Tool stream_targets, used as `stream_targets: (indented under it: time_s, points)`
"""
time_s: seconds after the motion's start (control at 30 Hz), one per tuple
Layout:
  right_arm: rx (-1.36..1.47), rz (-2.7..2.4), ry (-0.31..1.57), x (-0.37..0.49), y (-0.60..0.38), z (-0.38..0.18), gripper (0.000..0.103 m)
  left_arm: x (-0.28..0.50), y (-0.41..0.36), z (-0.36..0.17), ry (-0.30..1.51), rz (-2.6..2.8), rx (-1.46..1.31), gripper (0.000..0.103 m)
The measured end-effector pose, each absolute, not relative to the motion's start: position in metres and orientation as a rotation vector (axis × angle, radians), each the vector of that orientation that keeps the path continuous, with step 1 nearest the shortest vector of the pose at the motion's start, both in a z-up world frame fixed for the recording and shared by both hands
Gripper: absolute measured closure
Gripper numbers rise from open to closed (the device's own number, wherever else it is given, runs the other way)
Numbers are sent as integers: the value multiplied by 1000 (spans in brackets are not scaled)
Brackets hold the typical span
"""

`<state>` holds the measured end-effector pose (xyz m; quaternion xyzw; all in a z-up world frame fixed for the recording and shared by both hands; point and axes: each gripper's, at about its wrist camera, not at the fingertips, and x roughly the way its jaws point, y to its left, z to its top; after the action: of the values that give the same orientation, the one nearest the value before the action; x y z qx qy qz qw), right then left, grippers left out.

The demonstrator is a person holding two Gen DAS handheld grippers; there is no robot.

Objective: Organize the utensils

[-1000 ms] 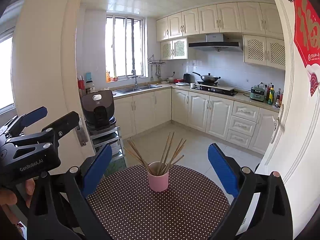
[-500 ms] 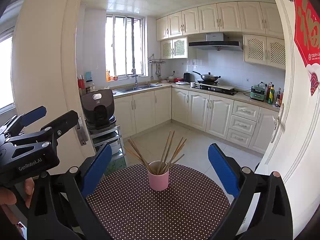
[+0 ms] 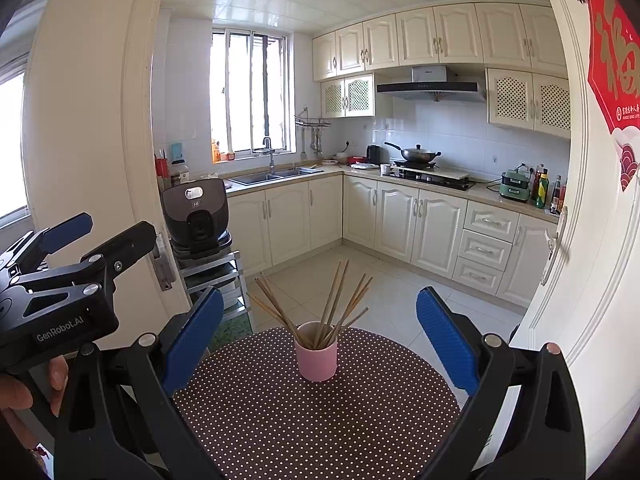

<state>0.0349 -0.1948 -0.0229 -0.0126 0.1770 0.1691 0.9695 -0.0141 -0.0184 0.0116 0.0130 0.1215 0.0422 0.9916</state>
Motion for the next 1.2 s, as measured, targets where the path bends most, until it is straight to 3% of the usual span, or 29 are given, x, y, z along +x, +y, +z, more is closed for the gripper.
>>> stream_targets:
  time_s: [1.2]
  points:
    - [-30,335,361,35,-194,-22,9,-13,-20,8,251,83,30,6]
